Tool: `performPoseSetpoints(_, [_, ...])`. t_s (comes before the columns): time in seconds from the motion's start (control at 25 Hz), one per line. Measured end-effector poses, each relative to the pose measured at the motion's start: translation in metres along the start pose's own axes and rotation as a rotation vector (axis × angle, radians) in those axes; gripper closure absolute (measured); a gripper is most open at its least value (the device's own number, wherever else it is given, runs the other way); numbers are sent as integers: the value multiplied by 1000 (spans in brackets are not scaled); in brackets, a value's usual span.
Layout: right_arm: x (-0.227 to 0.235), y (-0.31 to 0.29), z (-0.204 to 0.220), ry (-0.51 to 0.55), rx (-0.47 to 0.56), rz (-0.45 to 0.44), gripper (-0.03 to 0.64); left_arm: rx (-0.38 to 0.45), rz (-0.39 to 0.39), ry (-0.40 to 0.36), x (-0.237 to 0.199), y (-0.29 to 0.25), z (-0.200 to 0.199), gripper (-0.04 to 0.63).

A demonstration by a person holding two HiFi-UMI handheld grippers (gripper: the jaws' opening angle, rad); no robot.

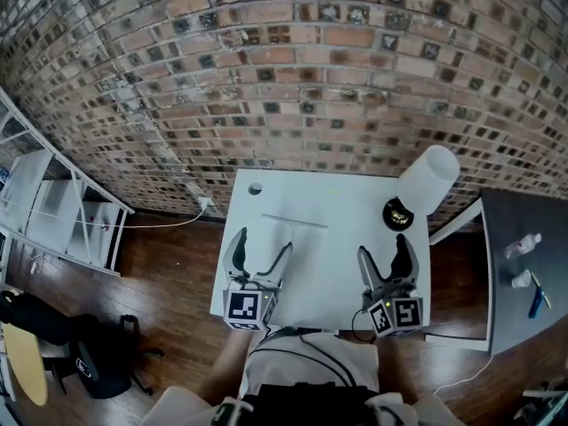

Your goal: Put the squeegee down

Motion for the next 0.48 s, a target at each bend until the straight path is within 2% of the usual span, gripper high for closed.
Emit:
performPoseSetpoints(0.12, [-4, -3, -5, 15, 26, -12, 176, 20, -30, -24, 2, 8, 0, 143])
performPoseSetpoints(0.24, [-6, -6, -3, 59, -19, -9, 179, 44, -35, -4, 3, 9, -2, 143])
performPoseSetpoints(0.32, [-6, -7, -1, 65, -40, 1, 180, 56, -41, -34, 0, 10, 6, 144])
performPoseSetpoints(0.48, [-7, -12, -3, 78, -29, -17, 181, 67, -38, -42, -1, 7, 4, 146])
Point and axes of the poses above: the fingertips, and each gripper's own axes: y backward along the fingers, x to its right, z out of its underside, the point moved 9 cm from there along y, backward along the fingers, and after that the axes turned 4 degrees about z, right-handed, at the moved point
